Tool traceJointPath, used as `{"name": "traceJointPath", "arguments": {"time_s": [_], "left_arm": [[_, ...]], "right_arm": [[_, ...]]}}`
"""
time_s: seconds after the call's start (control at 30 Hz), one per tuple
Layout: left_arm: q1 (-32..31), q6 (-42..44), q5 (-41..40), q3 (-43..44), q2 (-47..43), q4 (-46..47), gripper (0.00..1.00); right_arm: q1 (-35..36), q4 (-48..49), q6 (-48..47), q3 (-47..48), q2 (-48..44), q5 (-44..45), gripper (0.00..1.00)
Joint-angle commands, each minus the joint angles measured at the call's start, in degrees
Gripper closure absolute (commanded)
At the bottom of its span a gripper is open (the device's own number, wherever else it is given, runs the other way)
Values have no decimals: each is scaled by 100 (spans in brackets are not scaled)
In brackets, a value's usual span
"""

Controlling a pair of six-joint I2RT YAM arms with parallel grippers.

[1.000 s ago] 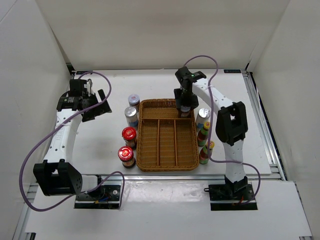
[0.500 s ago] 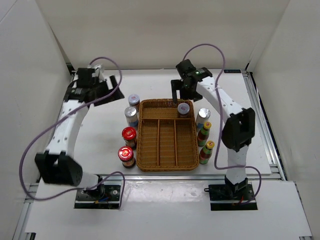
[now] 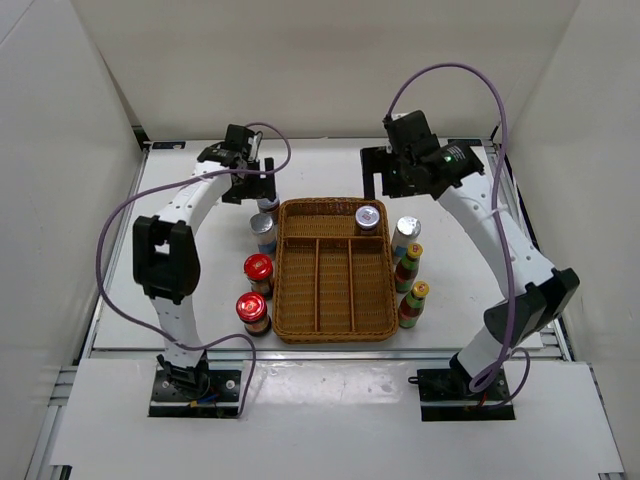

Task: Organize the condiment bottles

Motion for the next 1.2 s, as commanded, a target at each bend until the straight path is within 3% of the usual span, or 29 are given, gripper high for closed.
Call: {"name": "traceJointPath", "arguments": {"time_s": [0.0, 0.17, 0.47, 0.53, 0.63, 0.67, 0.7, 0.87, 1.03, 1.17], "left_arm": [[-125, 151, -629, 318, 129, -41, 0], [-345, 151, -1183, 625, 551, -41, 0], [-406, 151, -1236, 934, 912, -41, 0], [-406, 151, -1236, 934, 974, -41, 4], [-406, 151, -1236, 986, 1079, -41, 15], [-406, 151, -1175, 986, 1131, -41, 21], [-406, 204, -1175, 986, 1132, -41, 33], [-406, -16, -1174, 1092, 562, -41, 59], [-459, -95, -1447, 1275, -334, -41, 75], [-573, -42, -1053, 1461, -783, -41, 84]], "right_arm": [[43, -103, -209, -190, -307, 17, 0], [43, -103, -262, -673, -808, 70, 0], [43, -103, -262, -1253, -1415, 227, 0], [43, -103, -262, -1254, -1467, 228, 0], [43, -103, -315, -1254, -1468, 228, 0], [43, -103, -315, -1254, -1468, 228, 0], [43, -155, -315, -1254, -1468, 228, 0], [43, -156, -368, -1306, -1599, 360, 0], [43, -156, -368, -1490, -1653, 360, 0], [43, -156, -368, -1614, -1705, 360, 0]]}}
